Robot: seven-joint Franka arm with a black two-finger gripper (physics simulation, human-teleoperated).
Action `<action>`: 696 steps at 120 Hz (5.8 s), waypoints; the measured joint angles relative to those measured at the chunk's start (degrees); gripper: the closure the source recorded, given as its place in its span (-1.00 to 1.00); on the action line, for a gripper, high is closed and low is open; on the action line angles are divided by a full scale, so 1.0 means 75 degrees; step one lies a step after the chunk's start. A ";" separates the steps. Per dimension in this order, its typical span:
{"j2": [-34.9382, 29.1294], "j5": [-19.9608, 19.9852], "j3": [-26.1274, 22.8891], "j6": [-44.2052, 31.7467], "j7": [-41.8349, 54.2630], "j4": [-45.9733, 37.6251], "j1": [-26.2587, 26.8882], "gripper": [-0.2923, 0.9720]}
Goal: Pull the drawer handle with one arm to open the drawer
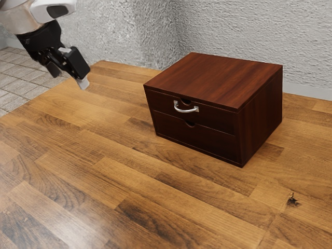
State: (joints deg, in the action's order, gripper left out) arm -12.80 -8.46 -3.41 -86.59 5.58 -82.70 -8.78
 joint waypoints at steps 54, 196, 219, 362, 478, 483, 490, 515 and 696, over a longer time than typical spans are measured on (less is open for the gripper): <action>0.1035 0.1139 0.0985 -0.0190 0.2181 0.0002 -0.0020 -0.53; 0.1527 0.0692 0.1362 -0.1513 1.1535 0.0051 -0.0920 -0.54; 0.1659 0.0623 0.1433 -0.2047 1.2059 0.0121 -0.1158 -0.54; 0.2430 0.0865 0.1314 -0.4129 1.3623 0.0312 -0.1095 -0.14; 0.2868 0.1405 0.0500 -0.4553 1.4041 -0.0161 -0.0812 -0.05; 0.2893 0.1413 0.0463 -0.4576 1.4047 -0.0188 -0.0814 -0.05; 0.2987 0.1421 0.0442 -0.4602 1.4054 -0.0203 -0.0819 -0.05; 0.3135 0.1447 0.0273 -0.4708 1.4075 -0.0200 -0.0815 -0.05; 0.4043 0.1436 -0.0559 -0.5134 1.4063 -0.0168 -0.0351 -0.05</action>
State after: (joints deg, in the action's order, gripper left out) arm 17.52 2.31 -7.61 -125.10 111.05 -83.96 -11.42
